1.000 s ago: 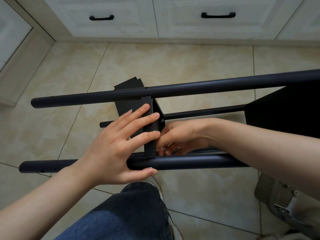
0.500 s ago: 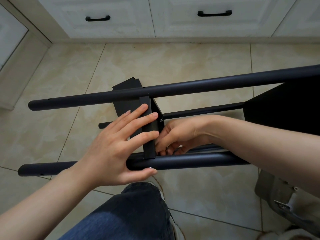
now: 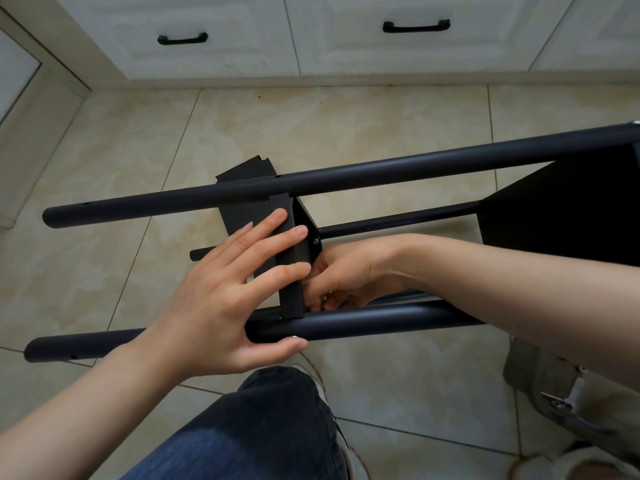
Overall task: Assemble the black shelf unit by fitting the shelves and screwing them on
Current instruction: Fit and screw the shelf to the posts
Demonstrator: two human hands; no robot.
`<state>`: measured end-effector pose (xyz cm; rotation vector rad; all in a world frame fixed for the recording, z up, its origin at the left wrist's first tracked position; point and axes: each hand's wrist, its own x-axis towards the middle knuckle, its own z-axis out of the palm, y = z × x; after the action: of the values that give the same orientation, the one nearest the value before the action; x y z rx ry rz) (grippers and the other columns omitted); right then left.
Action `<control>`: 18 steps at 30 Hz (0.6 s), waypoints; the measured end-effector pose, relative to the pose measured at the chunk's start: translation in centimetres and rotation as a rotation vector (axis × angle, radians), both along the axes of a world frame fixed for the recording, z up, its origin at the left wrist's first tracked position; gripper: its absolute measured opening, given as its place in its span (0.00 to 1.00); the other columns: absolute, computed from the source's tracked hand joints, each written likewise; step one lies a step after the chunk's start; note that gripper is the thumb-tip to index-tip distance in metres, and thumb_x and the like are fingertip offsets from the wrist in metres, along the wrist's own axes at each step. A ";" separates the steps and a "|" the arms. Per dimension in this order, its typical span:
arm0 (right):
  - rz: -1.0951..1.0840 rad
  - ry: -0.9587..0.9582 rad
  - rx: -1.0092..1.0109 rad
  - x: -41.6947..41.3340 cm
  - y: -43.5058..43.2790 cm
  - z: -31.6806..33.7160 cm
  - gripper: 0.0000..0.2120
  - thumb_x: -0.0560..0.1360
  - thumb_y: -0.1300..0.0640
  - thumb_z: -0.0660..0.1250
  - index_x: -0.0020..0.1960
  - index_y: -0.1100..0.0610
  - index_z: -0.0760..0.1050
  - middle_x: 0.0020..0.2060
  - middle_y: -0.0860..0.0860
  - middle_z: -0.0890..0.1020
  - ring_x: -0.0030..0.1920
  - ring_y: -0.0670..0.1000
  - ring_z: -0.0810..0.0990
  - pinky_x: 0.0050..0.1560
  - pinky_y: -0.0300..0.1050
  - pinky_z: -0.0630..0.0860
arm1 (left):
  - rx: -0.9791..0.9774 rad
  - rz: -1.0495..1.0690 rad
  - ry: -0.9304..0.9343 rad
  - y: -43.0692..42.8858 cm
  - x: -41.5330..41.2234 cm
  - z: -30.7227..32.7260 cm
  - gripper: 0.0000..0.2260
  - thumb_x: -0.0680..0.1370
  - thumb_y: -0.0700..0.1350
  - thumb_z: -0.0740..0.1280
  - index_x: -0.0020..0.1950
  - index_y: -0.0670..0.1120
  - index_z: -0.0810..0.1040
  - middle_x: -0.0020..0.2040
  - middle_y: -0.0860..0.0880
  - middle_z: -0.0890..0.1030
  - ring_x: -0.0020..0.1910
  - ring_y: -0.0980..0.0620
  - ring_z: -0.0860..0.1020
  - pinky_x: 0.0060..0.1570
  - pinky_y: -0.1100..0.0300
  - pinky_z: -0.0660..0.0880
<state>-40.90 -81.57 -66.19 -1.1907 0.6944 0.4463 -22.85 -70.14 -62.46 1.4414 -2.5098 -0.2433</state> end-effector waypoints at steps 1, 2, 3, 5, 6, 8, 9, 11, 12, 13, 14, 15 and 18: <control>-0.004 -0.005 0.006 0.1 0.1 0.0 0.06 0.78 0.57 0.68 0.43 0.56 0.79 0.34 0.49 0.80 0.36 0.46 0.79 0.46 0.42 0.76 | -0.001 0.000 -0.001 0.0 0.0 0.0 0.30 0.74 0.65 0.69 0.65 0.44 0.81 0.76 0.43 0.69 0.80 0.41 0.61 0.69 0.36 0.70; -0.010 -0.014 0.018 0.1 0.1 0.0 0.06 0.78 0.57 0.68 0.42 0.56 0.79 0.34 0.49 0.80 0.36 0.46 0.78 0.46 0.42 0.76 | -0.003 -0.002 -0.004 0.0 0.0 0.0 0.30 0.74 0.65 0.69 0.65 0.44 0.81 0.76 0.43 0.69 0.80 0.41 0.61 0.68 0.35 0.70; -0.015 -0.024 0.032 0.0 0.0 0.0 0.07 0.78 0.57 0.68 0.41 0.55 0.80 0.34 0.49 0.81 0.35 0.46 0.78 0.45 0.42 0.75 | -0.005 -0.003 -0.006 0.0 0.0 0.0 0.30 0.74 0.65 0.69 0.65 0.44 0.81 0.76 0.43 0.69 0.80 0.41 0.61 0.69 0.35 0.70; -0.007 -0.039 0.049 -0.5 -0.4 0.2 0.09 0.77 0.57 0.69 0.39 0.54 0.81 0.34 0.49 0.81 0.36 0.45 0.77 0.46 0.42 0.73 | -0.006 -0.005 -0.010 0.0 0.0 0.0 0.30 0.74 0.66 0.69 0.66 0.45 0.80 0.77 0.44 0.69 0.80 0.41 0.60 0.69 0.36 0.69; 0.006 -0.039 0.043 -0.6 -0.6 0.2 0.09 0.77 0.56 0.70 0.39 0.54 0.82 0.34 0.49 0.81 0.36 0.45 0.77 0.46 0.42 0.73 | -0.005 -0.003 -0.010 0.0 0.0 0.0 0.30 0.74 0.65 0.69 0.66 0.45 0.80 0.77 0.44 0.69 0.80 0.41 0.60 0.69 0.36 0.69; 0.016 -0.027 0.021 -0.5 -0.5 0.2 0.09 0.77 0.56 0.70 0.38 0.54 0.82 0.34 0.49 0.81 0.36 0.46 0.77 0.47 0.44 0.73 | -0.002 -0.001 -0.008 0.0 0.0 0.0 0.30 0.74 0.65 0.69 0.66 0.44 0.81 0.77 0.44 0.69 0.80 0.41 0.60 0.69 0.35 0.70; 0.007 -0.022 0.018 -0.3 -0.3 0.0 0.09 0.77 0.57 0.69 0.38 0.54 0.81 0.34 0.49 0.80 0.36 0.46 0.77 0.47 0.44 0.74 | -0.002 -0.002 -0.007 0.0 0.0 0.0 0.30 0.74 0.65 0.69 0.65 0.44 0.81 0.77 0.44 0.69 0.80 0.41 0.60 0.68 0.35 0.70; -0.001 -0.021 0.027 0.1 0.0 -0.2 0.07 0.78 0.58 0.68 0.41 0.56 0.79 0.35 0.50 0.80 0.36 0.47 0.78 0.46 0.43 0.75 | -0.005 -0.003 -0.005 0.0 0.0 0.0 0.30 0.74 0.65 0.69 0.65 0.44 0.81 0.77 0.44 0.69 0.80 0.41 0.60 0.68 0.35 0.70; 0.000 -0.025 0.030 0.2 0.1 -0.2 0.06 0.78 0.57 0.68 0.43 0.57 0.79 0.35 0.50 0.79 0.36 0.47 0.78 0.46 0.43 0.76 | -0.006 -0.004 -0.007 0.0 0.0 0.0 0.30 0.74 0.65 0.69 0.65 0.44 0.81 0.77 0.44 0.69 0.80 0.41 0.60 0.68 0.35 0.70; 0.000 -0.029 0.031 0.1 0.0 -0.2 0.05 0.78 0.57 0.68 0.44 0.57 0.78 0.35 0.50 0.79 0.36 0.47 0.78 0.46 0.43 0.75 | -0.006 -0.004 -0.007 0.0 0.0 0.0 0.30 0.74 0.65 0.69 0.65 0.44 0.81 0.77 0.44 0.69 0.80 0.41 0.60 0.69 0.35 0.70; -0.003 -0.033 0.030 -0.1 -0.1 -0.2 0.06 0.78 0.57 0.68 0.43 0.56 0.79 0.35 0.49 0.80 0.36 0.46 0.77 0.46 0.43 0.75 | -0.005 -0.004 -0.007 0.0 0.0 0.0 0.30 0.74 0.65 0.69 0.66 0.44 0.81 0.77 0.44 0.69 0.80 0.41 0.60 0.68 0.35 0.70; -0.003 -0.040 0.032 -0.3 -0.3 -0.2 0.06 0.77 0.57 0.69 0.42 0.56 0.80 0.34 0.49 0.80 0.36 0.46 0.77 0.46 0.42 0.74 | -0.004 -0.002 -0.006 0.0 0.0 0.0 0.30 0.74 0.65 0.70 0.66 0.44 0.81 0.77 0.44 0.69 0.80 0.41 0.60 0.68 0.35 0.70; 0.021 -0.054 0.029 -0.7 -0.7 0.1 0.08 0.77 0.56 0.70 0.40 0.54 0.82 0.33 0.48 0.80 0.36 0.45 0.76 0.45 0.41 0.73 | -0.001 0.001 -0.006 0.1 0.0 0.0 0.30 0.74 0.65 0.70 0.65 0.44 0.81 0.76 0.44 0.69 0.80 0.41 0.61 0.68 0.35 0.70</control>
<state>-41.55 -82.25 -66.10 -1.1792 0.6274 0.4389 -22.89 -70.08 -62.44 1.4455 -2.5131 -0.2383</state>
